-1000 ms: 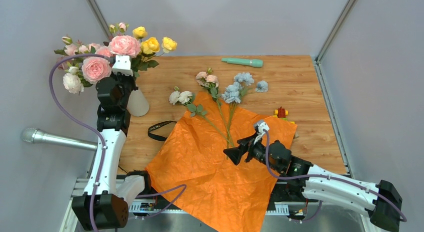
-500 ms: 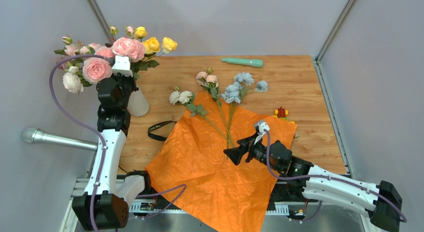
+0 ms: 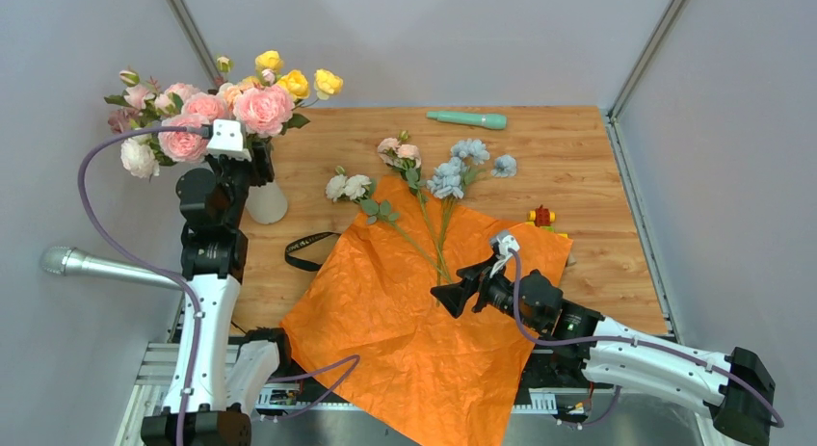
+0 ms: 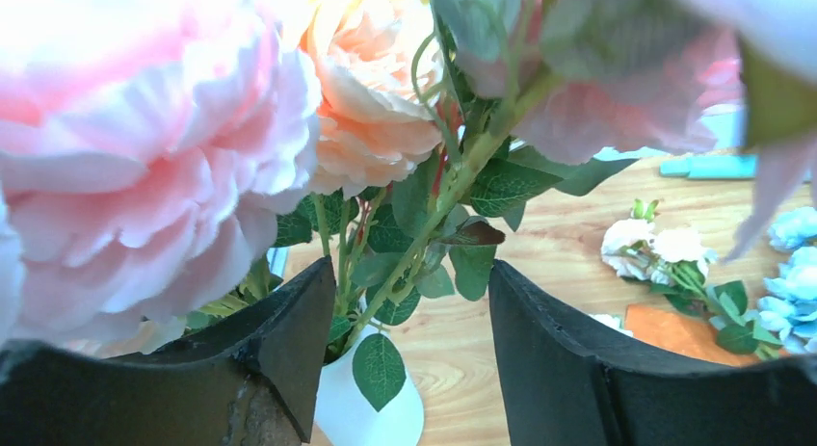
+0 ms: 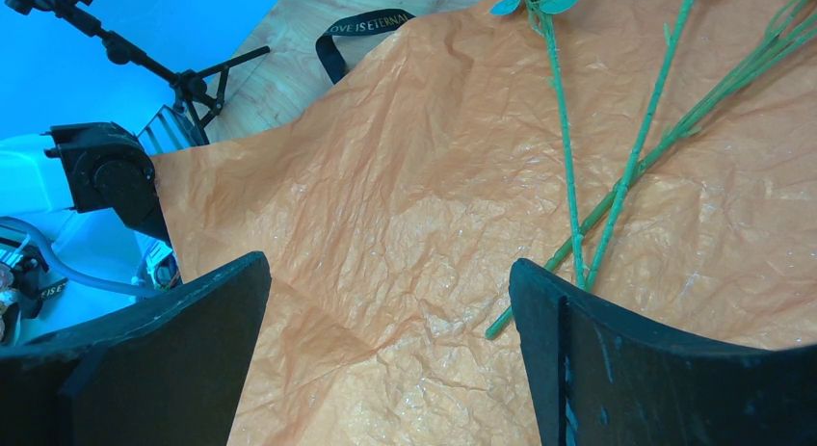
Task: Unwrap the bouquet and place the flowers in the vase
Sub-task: Insert the fake flower into the vase, then pick up the fake flower from the wrapping paper.
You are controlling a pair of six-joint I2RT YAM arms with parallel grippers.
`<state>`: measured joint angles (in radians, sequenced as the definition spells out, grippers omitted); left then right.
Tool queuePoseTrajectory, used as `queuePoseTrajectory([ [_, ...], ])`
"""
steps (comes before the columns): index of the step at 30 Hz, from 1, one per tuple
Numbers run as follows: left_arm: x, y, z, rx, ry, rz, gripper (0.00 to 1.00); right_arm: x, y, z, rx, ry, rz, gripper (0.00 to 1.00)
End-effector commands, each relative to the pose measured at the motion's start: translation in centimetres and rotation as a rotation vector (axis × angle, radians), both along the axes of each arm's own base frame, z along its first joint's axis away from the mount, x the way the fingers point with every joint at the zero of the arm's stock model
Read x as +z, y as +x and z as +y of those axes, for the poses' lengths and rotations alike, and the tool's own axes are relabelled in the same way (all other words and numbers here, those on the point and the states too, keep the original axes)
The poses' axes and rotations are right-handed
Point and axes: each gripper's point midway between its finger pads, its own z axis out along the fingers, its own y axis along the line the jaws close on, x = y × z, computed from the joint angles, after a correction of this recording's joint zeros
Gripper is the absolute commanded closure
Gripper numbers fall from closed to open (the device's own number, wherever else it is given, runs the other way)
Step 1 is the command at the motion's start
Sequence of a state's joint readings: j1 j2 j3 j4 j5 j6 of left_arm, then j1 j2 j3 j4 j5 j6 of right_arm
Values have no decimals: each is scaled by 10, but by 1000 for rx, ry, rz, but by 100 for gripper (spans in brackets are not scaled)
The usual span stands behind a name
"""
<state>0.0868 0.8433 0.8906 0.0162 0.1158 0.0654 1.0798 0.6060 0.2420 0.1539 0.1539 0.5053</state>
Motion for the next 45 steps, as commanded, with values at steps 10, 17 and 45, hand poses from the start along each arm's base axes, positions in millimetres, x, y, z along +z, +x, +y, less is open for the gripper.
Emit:
queuePoseTrajectory([
  [10,-3,-30,-31,-143,-97,38,21,11,-2,4,16,29,-16,4],
  [17,-21,-52,-36,-125,-182,157,16,13,-2,5,22,13,-21,4],
  [45,-123,-97,-139,-497,-293,444,15,-41,68,36,-23,-567,130,38],
])
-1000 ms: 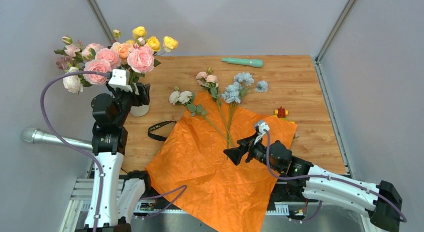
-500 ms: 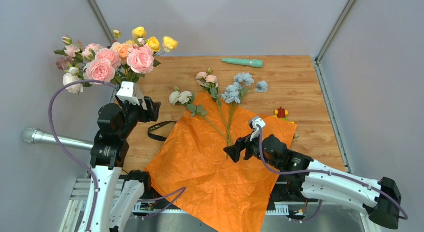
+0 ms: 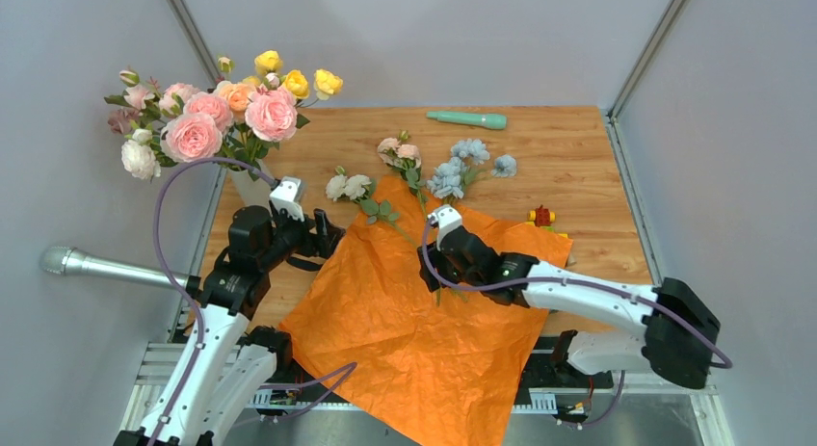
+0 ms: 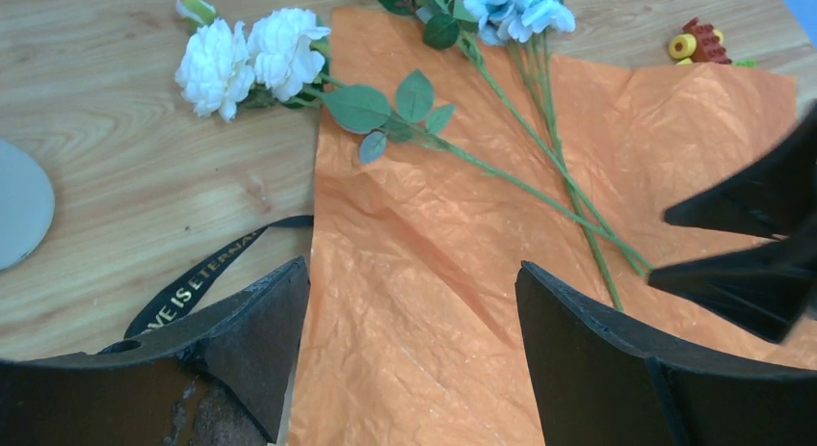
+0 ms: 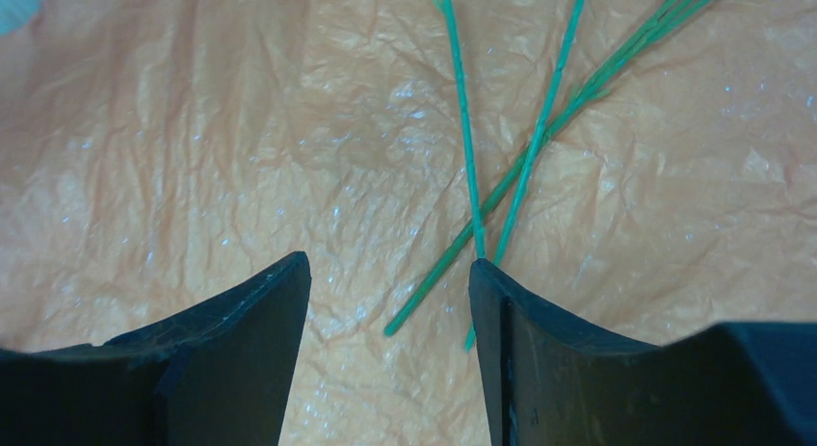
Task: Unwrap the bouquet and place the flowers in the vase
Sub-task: Pick up the fake flower from the wrapping paper.
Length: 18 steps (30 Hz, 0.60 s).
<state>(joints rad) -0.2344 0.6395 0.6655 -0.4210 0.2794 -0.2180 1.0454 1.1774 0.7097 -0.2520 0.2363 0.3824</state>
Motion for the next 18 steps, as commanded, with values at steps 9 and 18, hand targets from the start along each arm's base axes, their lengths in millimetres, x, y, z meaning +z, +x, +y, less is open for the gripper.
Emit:
queuePoseTrajectory([
  [9,18,1,-4,-12,-35,-57,13,-43,68,36,81,-157,88,50],
  [18,12,1,3,24,-10,-32,10,-73,76,36,88,-212,145,54],
])
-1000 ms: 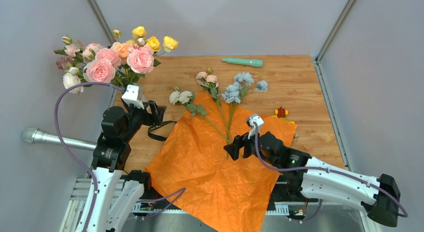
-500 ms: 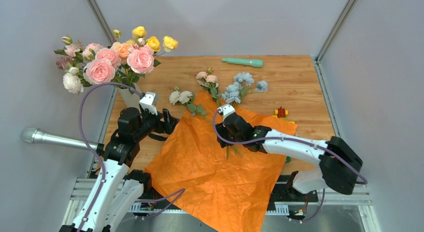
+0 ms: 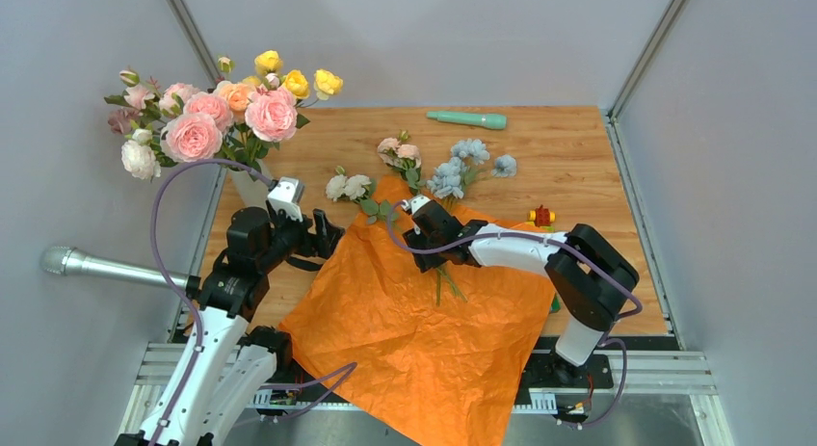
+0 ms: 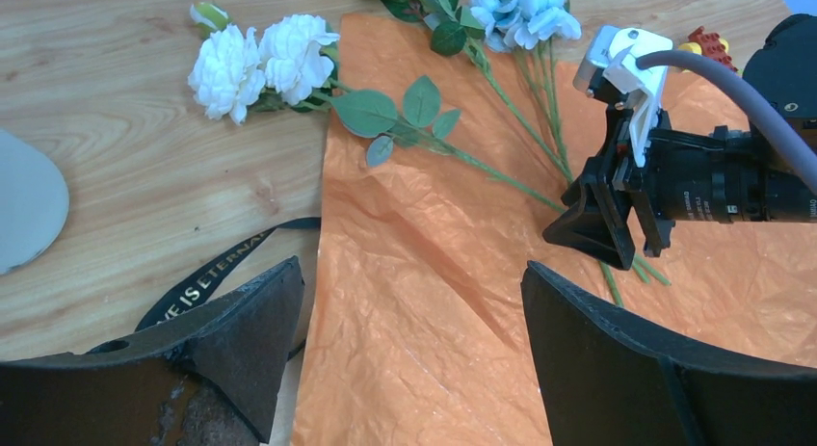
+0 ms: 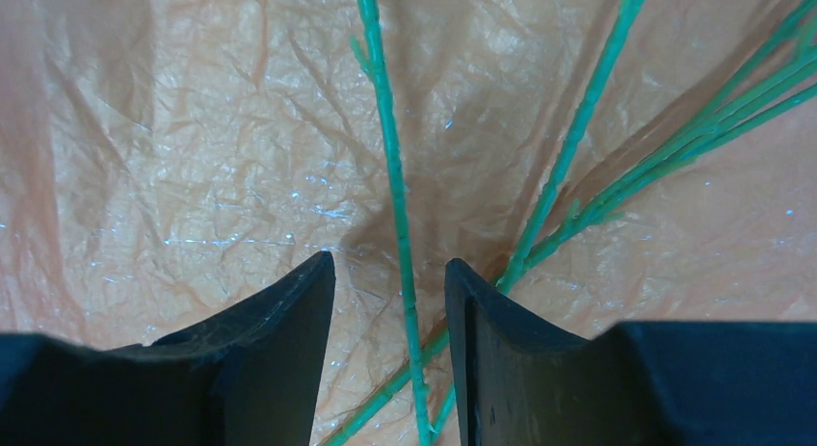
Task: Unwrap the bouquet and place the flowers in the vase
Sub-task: Pick up the fake flower from the wrapping paper.
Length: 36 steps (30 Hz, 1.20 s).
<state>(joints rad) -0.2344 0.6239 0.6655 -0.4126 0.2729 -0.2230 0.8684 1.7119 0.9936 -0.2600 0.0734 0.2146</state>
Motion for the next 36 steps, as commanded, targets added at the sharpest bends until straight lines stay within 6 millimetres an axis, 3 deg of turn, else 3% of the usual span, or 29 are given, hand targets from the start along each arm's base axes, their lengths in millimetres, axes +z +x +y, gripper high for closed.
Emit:
queuePoseTrajectory([
  [1,6,1,2,15,-2,-9,10,8,7,11,31,19,-15,54],
  [21,2,3,1,10,4,13,9,1,8,11,29,14,-19,82],
  [31,0,3,0,5,3,20,9,14,-1,17,73,51,-24,100],
  [36,0,3,-1,3,3,22,9,22,-8,19,89,65,-25,100],
])
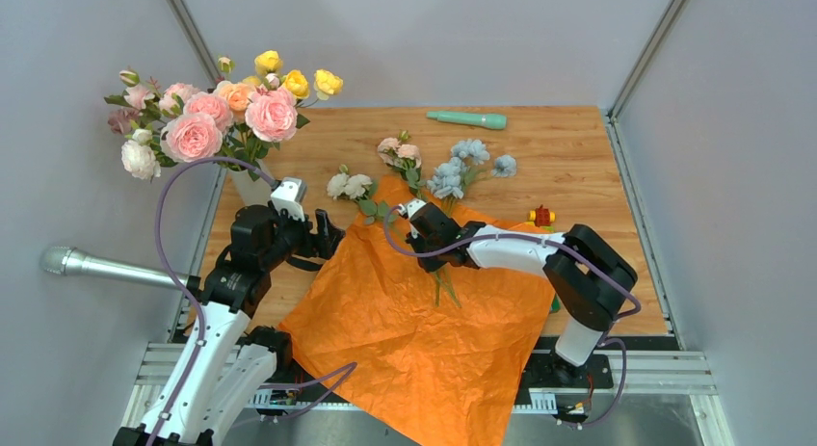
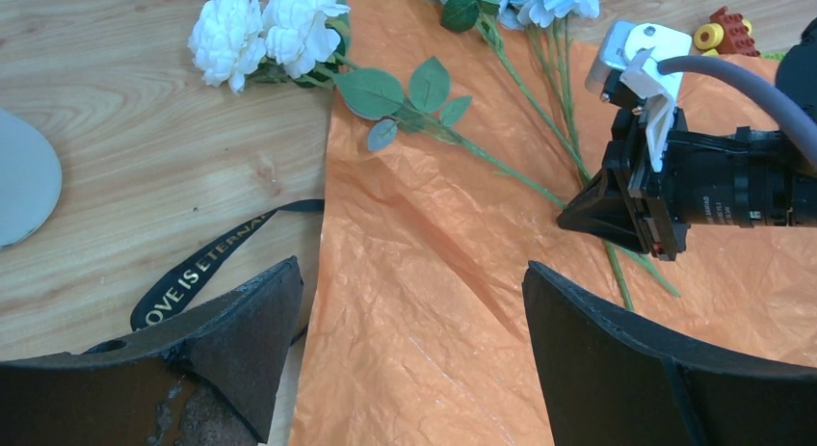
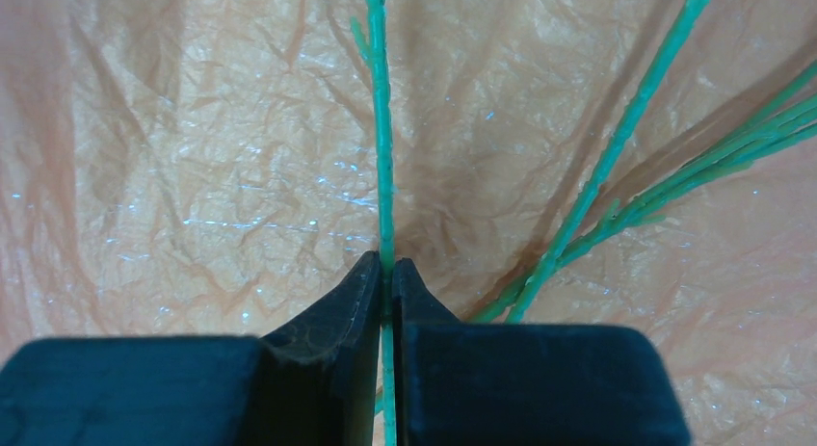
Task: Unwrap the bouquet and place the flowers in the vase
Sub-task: Pick up the fake flower from the wrapping paper.
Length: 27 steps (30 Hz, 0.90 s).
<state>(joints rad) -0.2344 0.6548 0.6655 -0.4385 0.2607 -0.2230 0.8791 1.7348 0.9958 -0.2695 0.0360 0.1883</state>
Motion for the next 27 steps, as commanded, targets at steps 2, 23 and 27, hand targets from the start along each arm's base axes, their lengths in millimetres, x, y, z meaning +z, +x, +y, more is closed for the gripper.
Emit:
queuePoseTrajectory([
  [2,13,2,-3,-10,-16,-32,9,35,-2,17,37,90,-57,100],
  [23,66,-24,-95,-262,-550,-84,10,154,-52,-23,-165,635,-327,100],
  [27,96,-31,-120,-300,-694,-108,9,185,-68,-31,-115,784,-409,100],
])
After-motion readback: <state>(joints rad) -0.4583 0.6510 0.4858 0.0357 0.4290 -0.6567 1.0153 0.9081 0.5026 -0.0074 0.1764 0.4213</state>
